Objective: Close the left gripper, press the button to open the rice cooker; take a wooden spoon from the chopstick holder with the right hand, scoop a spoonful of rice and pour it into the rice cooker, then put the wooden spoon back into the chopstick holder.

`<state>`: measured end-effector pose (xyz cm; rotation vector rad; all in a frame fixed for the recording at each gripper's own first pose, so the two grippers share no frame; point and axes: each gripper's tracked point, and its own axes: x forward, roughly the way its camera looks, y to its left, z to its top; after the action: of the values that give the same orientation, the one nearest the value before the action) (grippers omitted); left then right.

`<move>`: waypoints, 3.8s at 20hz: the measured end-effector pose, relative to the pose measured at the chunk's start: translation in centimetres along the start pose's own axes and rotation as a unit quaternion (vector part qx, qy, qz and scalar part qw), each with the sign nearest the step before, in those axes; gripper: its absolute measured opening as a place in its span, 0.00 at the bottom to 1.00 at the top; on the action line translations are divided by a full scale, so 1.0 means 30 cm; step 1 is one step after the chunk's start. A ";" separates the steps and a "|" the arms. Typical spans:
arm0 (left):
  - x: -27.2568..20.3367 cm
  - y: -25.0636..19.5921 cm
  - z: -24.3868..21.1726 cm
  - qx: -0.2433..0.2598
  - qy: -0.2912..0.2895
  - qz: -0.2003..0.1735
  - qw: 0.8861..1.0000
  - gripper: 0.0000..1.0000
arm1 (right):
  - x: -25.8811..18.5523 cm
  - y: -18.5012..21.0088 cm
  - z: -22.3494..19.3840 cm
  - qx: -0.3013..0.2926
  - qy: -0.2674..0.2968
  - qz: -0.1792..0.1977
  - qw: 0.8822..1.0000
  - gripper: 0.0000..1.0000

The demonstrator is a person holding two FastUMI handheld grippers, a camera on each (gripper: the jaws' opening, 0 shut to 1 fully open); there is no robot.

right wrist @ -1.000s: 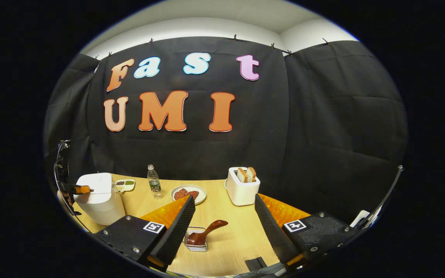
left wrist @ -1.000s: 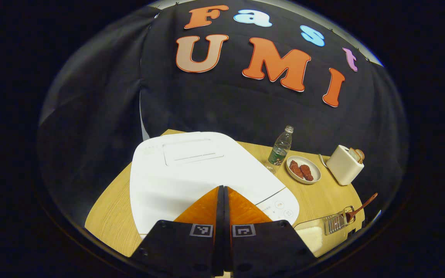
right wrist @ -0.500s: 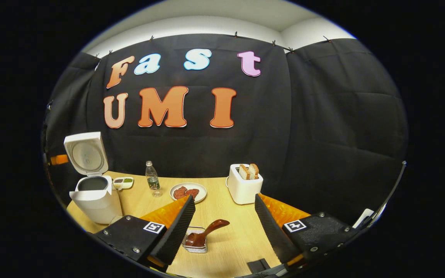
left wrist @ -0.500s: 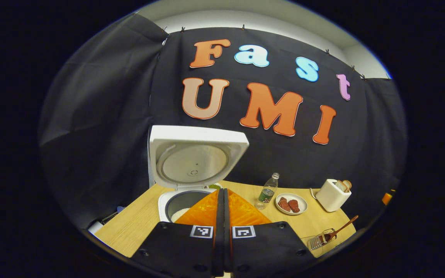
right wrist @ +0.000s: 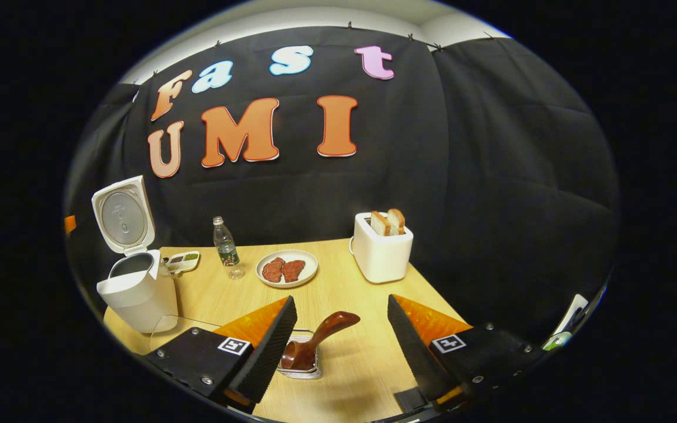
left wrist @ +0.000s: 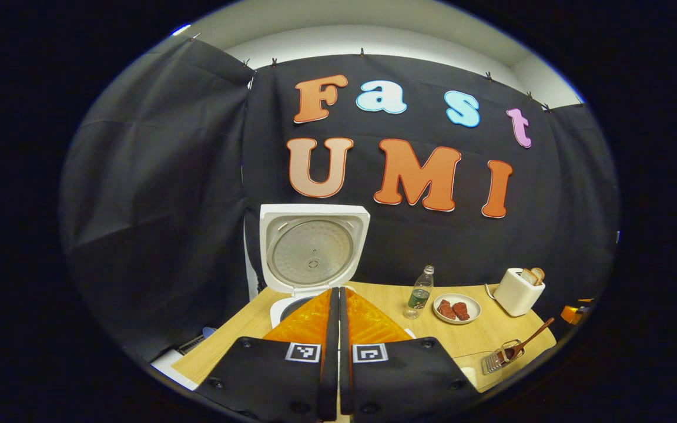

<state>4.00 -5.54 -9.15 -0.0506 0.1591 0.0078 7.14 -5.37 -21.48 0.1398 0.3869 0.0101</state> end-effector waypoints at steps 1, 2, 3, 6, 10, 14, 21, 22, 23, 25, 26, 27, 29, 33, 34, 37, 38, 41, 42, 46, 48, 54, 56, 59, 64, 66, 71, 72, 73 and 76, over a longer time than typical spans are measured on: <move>-0.011 0.004 0.009 0.000 -0.003 0.006 1.000 0.06 | 0.024 0.002 -0.020 0.007 0.010 0.001 1.000 0.97; -0.006 0.004 0.014 -0.002 -0.006 0.005 1.000 0.06 | 0.044 0.010 -0.042 0.015 0.020 0.005 1.000 0.97; -0.028 0.008 0.022 -0.003 -0.007 0.007 1.000 0.17 | 0.064 0.018 -0.065 0.024 0.031 0.009 0.999 0.97; -0.049 0.037 0.040 -0.007 -0.009 0.022 1.000 0.42 | 0.108 0.039 -0.130 0.065 0.064 0.029 0.995 0.96; -0.081 0.057 0.065 -0.003 -0.016 0.031 0.999 0.55 | 0.166 0.061 -0.194 0.117 0.096 0.038 0.988 0.89; -0.103 0.064 0.057 0.001 -0.011 0.024 1.000 0.87 | 0.231 0.061 -0.212 0.143 0.107 0.037 0.983 0.67; -0.126 0.094 0.069 0.013 -0.015 0.031 0.999 0.99 | 0.225 0.109 -0.197 0.212 0.119 0.069 0.967 0.31; -0.127 0.098 0.073 0.012 -0.016 0.031 0.999 0.99 | 0.218 0.123 -0.196 0.226 0.123 0.075 0.963 0.28; -0.131 0.102 0.068 0.009 -0.016 0.031 0.999 0.99 | 0.218 0.127 -0.194 0.234 0.124 0.074 0.961 0.24; -0.132 0.105 0.072 0.003 -0.017 0.030 0.999 0.99 | 0.223 0.137 -0.192 0.237 0.115 0.069 0.962 0.16; -0.136 0.112 0.072 0.001 -0.018 0.030 0.999 0.99 | 0.215 0.140 -0.191 0.229 0.109 0.067 0.965 0.14; -0.138 0.118 0.074 0.000 -0.018 0.029 0.999 0.99 | 0.211 0.142 -0.179 0.221 0.100 0.064 0.968 0.11; -0.147 0.131 0.075 -0.002 -0.020 0.028 0.999 0.98 | 0.191 0.156 -0.143 0.207 0.087 0.061 0.973 0.07; -0.153 0.154 0.069 -0.010 -0.019 0.022 1.000 0.99 | 0.130 0.187 -0.036 0.156 0.046 0.066 0.984 0.06; -0.154 0.155 0.062 -0.013 -0.015 0.018 1.000 0.99 | 0.113 0.191 -0.009 0.135 0.032 0.064 0.988 0.06; -0.149 0.161 0.070 -0.022 -0.018 0.003 1.000 0.99 | 0.034 0.224 0.080 0.088 0.001 0.068 0.994 0.06; -0.149 0.168 0.075 -0.022 -0.020 0.000 1.000 0.99 | 0.009 0.245 0.105 0.080 -0.007 0.074 0.994 0.06; -0.137 0.188 0.073 -0.015 -0.025 -0.008 1.000 0.99 | -0.063 0.342 0.161 0.070 -0.026 0.101 0.992 0.05; -0.134 0.196 0.069 -0.013 -0.024 -0.011 1.000 1.00 | -0.090 0.385 0.170 0.072 -0.031 0.114 0.990 0.05; -0.123 0.231 0.062 -0.013 -0.018 -0.025 0.999 0.98 | -0.150 0.559 0.166 0.058 -0.042 0.156 0.985 0.05; -0.115 0.260 0.068 -0.016 -0.018 -0.030 0.999 1.00 | -0.143 0.622 0.120 0.030 -0.037 0.159 0.986 0.06; -0.101 0.327 0.056 -0.008 -0.016 -0.045 0.999 0.99 | -0.065 0.719 -0.078 -0.075 -0.004 0.129 0.989 0.05; -0.098 0.349 0.058 -0.001 -0.015 -0.047 0.999 0.99 | -0.056 0.737 -0.131 -0.101 0.002 0.118 0.988 0.05; -0.088 0.376 0.049 0.004 -0.014 -0.049 0.999 0.99 | -0.050 0.743 -0.221 -0.120 0.020 0.105 0.987 0.06; -0.074 0.399 0.047 0.003 -0.012 -0.059 0.998 0.99 | -0.061 0.721 -0.293 -0.084 0.033 0.088 0.992 0.06; -0.066 0.403 0.041 0.004 -0.011 -0.062 0.998 0.99 | -0.066 0.718 -0.314 -0.029 0.042 0.083 0.995 0.06; -0.055 0.418 0.040 0.015 -0.008 -0.064 0.998 0.99 | -0.073 0.780 -0.335 0.075 0.057 0.105 0.990 0.06; -0.055 0.421 0.042 0.016 -0.008 -0.065 0.998 0.99 | -0.079 0.802 -0.335 0.095 0.060 0.114 0.987 0.06; -0.054 0.422 0.037 0.016 -0.007 -0.065 0.998 0.99 | -0.073 0.820 -0.338 0.113 0.063 0.120 0.984 0.06; -0.051 0.427 0.031 0.012 -0.005 -0.064 0.998 0.99 | -0.056 0.869 -0.341 0.162 0.073 0.135 0.975 0.06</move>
<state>2.49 7.30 -8.63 -0.0367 0.1467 -0.1217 2.17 21.75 -26.64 0.5167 0.5122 0.2264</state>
